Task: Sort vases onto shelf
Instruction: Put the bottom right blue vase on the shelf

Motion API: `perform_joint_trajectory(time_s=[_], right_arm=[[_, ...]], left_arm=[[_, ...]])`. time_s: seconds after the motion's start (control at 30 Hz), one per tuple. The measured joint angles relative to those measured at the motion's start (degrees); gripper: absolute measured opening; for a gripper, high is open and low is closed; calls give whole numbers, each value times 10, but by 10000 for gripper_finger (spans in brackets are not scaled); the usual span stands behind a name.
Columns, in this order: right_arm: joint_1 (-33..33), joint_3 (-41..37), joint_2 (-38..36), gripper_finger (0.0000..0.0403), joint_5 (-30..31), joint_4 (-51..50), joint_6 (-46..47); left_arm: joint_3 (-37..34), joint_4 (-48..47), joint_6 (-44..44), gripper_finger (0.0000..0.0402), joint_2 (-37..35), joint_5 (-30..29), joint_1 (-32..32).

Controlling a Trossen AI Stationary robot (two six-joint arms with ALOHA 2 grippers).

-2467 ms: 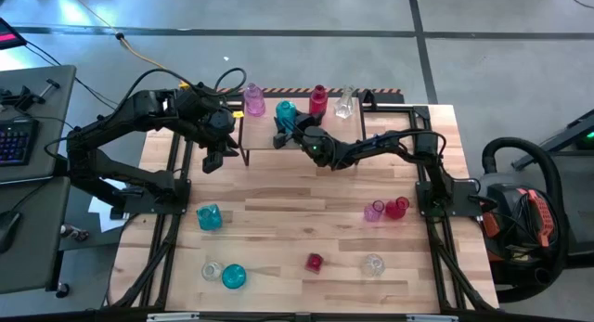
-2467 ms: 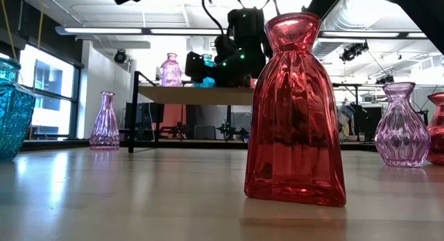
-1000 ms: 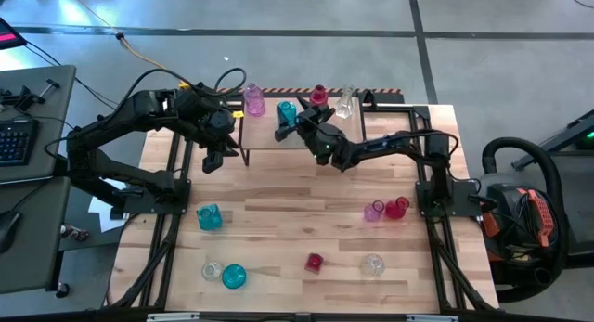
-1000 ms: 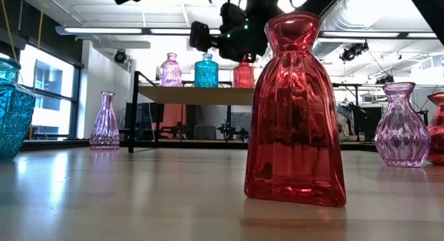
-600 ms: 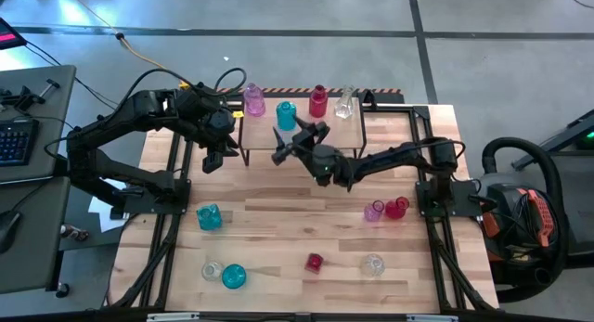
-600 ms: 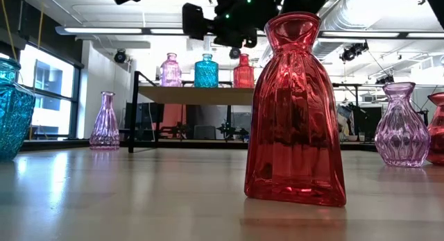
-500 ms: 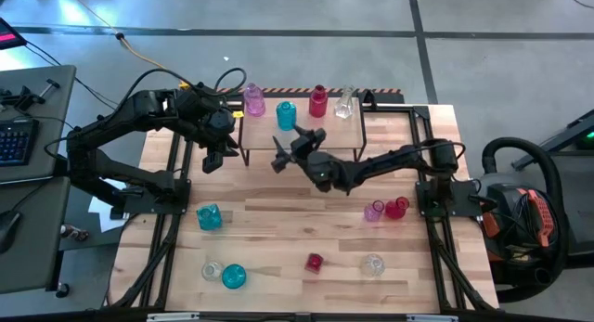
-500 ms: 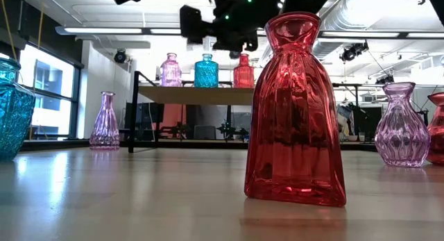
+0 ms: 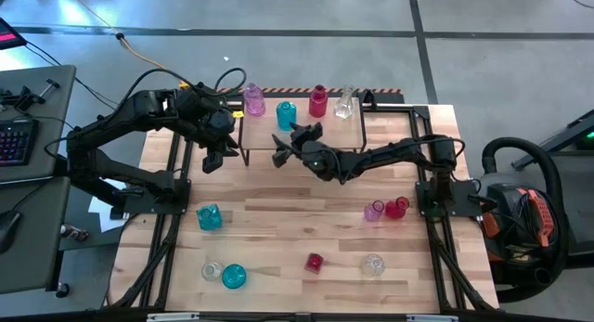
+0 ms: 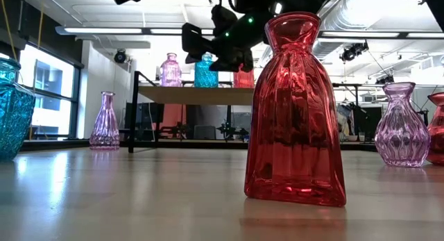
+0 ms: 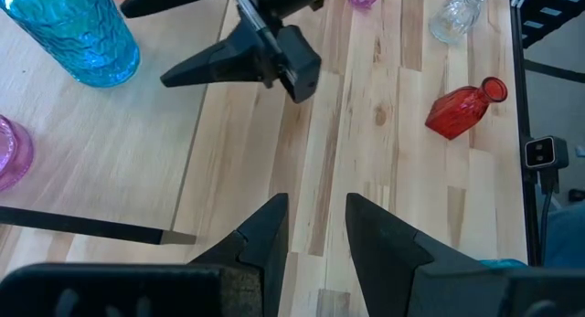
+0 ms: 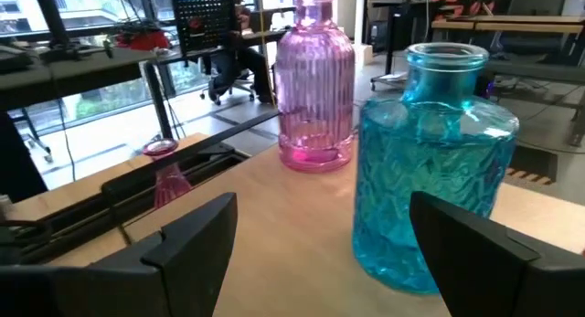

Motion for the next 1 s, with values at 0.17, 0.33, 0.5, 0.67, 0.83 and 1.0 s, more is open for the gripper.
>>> perform_joint_trajectory(time_s=[0.17, 0.33, 0.5, 0.67, 0.83, 1.0], right_arm=[[-15, 0, 0, 312, -31, -3, 1], [-30, 0, 0, 312, -54, -3, 0], [-45, 0, 0, 312, -72, -3, 0], [-56, 0, 0, 312, -91, -3, 0], [-66, 0, 0, 312, -101, -3, 0], [-75, 0, 1, 312, -114, -3, -10]], left_arm=[[0, 0, 0, 104, 0, 0, 0], [0, 0, 0, 104, 0, 0, 0], [0, 0, 0, 104, 0, 0, 0], [0, 0, 0, 104, 0, 0, 0], [0, 0, 0, 104, 0, 0, 0], [0, 0, 0, 104, 0, 0, 0]])
